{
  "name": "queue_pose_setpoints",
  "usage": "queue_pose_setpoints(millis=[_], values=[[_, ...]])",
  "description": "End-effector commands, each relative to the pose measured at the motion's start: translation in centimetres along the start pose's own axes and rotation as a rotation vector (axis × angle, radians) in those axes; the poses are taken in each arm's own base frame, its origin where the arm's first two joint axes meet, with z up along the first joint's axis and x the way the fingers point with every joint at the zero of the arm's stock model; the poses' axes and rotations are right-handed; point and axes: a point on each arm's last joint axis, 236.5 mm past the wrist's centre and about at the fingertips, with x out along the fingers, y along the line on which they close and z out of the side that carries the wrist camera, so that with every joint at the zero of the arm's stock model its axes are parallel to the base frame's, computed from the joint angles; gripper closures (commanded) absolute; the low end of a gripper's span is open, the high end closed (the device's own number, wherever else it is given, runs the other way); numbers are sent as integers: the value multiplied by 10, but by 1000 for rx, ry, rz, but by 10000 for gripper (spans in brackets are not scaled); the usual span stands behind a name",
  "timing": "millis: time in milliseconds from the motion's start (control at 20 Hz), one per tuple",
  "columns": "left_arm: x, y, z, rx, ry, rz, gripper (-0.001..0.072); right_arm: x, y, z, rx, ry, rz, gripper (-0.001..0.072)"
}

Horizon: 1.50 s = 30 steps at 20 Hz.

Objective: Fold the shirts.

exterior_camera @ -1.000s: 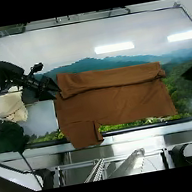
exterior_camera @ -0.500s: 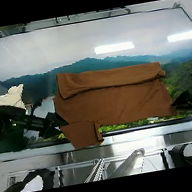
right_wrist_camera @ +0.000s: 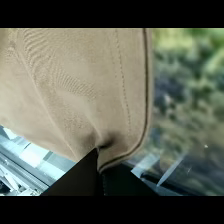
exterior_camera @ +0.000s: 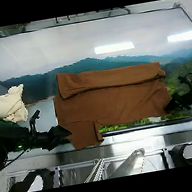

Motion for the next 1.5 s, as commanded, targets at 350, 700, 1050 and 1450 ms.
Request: queue_pose_setpoints(millis=[350, 700, 1050, 1450], values=[[42, 1, 11, -128, -18, -180, 41, -5, -13, -17, 40, 62, -83, 692], [35, -30, -22, -29, 128, -333, 694, -15, 2, -41, 96, 156, -12, 692], [-18, -53, 3, -15, -104, -360, 695, -55, 8, -32, 131, 13, 10, 692], [-94, -79, 43, 86, -365, -352, 694, -89, 57, -2, 12, -88, 163, 692]])
